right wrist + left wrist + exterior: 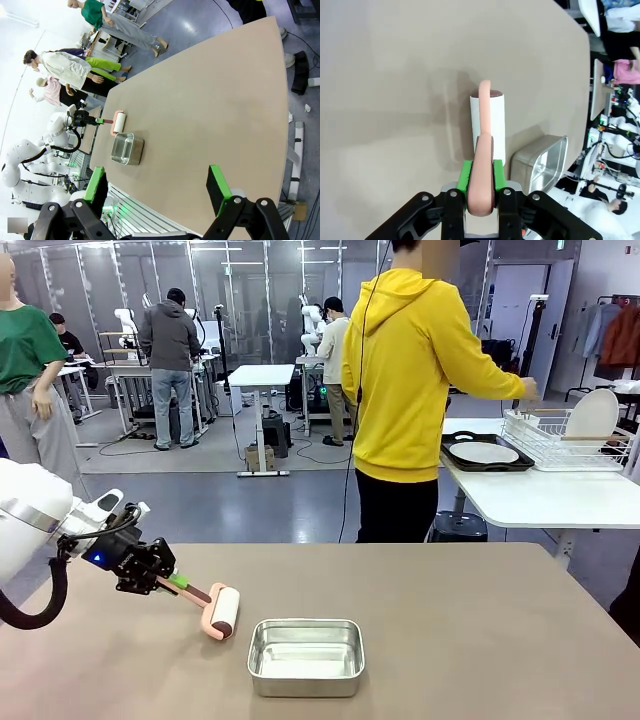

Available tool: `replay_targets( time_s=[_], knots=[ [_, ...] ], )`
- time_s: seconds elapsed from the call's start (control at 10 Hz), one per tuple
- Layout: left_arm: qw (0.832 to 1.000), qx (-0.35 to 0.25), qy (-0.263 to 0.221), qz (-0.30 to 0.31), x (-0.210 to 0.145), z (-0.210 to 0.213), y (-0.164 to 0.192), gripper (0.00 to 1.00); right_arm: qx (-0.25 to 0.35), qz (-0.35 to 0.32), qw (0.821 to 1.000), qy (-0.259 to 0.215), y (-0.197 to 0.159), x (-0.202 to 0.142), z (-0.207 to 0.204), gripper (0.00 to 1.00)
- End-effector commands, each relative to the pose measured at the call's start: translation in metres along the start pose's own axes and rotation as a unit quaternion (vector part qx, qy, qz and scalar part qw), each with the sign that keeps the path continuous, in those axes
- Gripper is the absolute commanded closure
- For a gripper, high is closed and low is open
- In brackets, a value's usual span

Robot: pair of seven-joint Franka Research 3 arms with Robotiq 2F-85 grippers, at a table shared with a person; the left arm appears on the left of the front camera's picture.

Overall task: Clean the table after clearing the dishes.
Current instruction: When the right (or left) Handle tray is removed, use the right hand (or left hand) to clean the right (or left) side of the table with the Lint Roller.

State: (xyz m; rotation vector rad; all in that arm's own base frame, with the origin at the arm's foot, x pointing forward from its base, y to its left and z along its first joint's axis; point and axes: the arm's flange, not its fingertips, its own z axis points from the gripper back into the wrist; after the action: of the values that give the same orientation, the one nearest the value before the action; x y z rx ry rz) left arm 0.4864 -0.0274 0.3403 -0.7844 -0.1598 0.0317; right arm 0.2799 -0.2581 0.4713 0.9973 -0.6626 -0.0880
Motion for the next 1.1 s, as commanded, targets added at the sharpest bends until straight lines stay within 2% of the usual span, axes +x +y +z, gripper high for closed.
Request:
replay_targets(
  time_s=[0.0,0.3,0.6,1.0],
  knots=[
    [0.998,0.058,-0.007,-0.011,0.001,-0.005,0.031,0.79,0.005,0.008,1.0,-0.004,0.001,-0.001,-0.001,0.0],
    [0.997,0.076,-0.007,-0.008,0.002,0.014,0.046,0.79,0.005,0.008,1.0,-0.004,0.001,-0.001,-0.001,0.0],
    [0.994,0.105,-0.014,-0.036,0.0,0.059,0.067,0.79,0.005,0.008,1.0,-0.004,0.001,-0.001,-0.001,0.0],
    [0.982,0.185,-0.042,-0.016,-0.014,0.124,0.102,0.79,0.005,0.008,1.0,-0.004,0.001,-0.001,-0.001,0.0]
  ],
)
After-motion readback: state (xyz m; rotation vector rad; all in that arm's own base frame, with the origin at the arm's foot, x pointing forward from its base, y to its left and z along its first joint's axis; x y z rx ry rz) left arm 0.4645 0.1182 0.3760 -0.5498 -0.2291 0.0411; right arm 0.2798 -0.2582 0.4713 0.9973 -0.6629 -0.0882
